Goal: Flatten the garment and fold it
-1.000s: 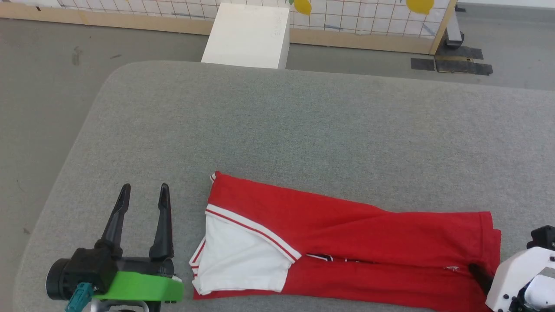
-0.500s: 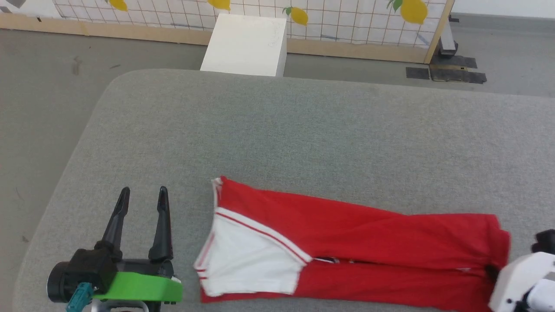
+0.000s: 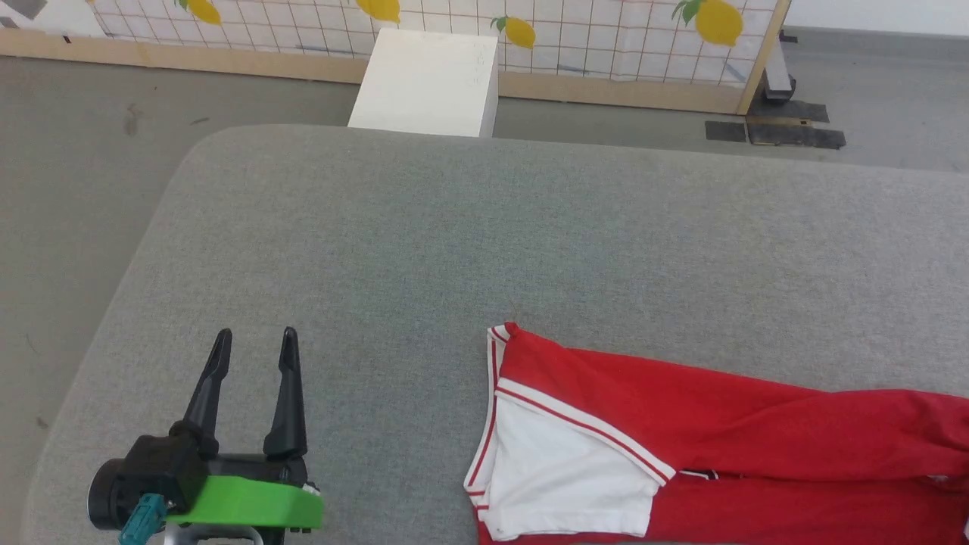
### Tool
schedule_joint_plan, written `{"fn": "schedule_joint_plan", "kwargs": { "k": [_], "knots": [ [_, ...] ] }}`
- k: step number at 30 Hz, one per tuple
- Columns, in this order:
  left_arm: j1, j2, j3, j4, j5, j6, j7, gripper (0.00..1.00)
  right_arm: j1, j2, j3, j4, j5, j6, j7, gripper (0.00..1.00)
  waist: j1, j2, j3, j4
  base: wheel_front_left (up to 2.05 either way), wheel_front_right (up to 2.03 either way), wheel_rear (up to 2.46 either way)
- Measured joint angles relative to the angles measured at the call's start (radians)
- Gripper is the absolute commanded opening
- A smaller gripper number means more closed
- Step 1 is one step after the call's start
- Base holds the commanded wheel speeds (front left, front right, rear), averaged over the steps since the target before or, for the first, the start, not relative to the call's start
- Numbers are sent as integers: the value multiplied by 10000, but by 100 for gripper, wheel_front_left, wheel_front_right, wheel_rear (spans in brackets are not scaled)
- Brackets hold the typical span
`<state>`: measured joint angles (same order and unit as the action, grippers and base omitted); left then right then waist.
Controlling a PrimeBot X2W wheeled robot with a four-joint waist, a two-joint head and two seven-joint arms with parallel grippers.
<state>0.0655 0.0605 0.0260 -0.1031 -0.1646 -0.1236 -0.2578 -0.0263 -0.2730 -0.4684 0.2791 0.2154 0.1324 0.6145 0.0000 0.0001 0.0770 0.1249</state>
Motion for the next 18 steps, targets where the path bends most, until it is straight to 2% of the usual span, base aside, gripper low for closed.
{"fn": "schedule_joint_plan", "kwargs": {
  "k": [6, 7, 8, 18],
  "knots": [
    [35, -4, 27, 31, -63, 0, 0, 100, 226, 267, 1116, -1124, 763, -2, 245, 0, 0, 0, -237, -40, 0, 0, 0],
    [60, -4, 31, 36, -88, 0, 0, 100, 357, 286, 1406, -1425, 920, -2, 353, 0, 0, -1, -284, -45, 0, 0, 0],
    [130, -4, 46, 38, -130, 0, 0, 100, 711, 290, 2086, -2232, 1231, -2, 656, 0, 0, 0, -392, -48, 0, 0, 0],
    [166, -10, -117, 50, -182, 0, 0, 100, 1048, 754, 4345, -4393, 2520, -2, 1689, 0, 0, 0, -398, 186, 0, 0, 0]
  ]
}}
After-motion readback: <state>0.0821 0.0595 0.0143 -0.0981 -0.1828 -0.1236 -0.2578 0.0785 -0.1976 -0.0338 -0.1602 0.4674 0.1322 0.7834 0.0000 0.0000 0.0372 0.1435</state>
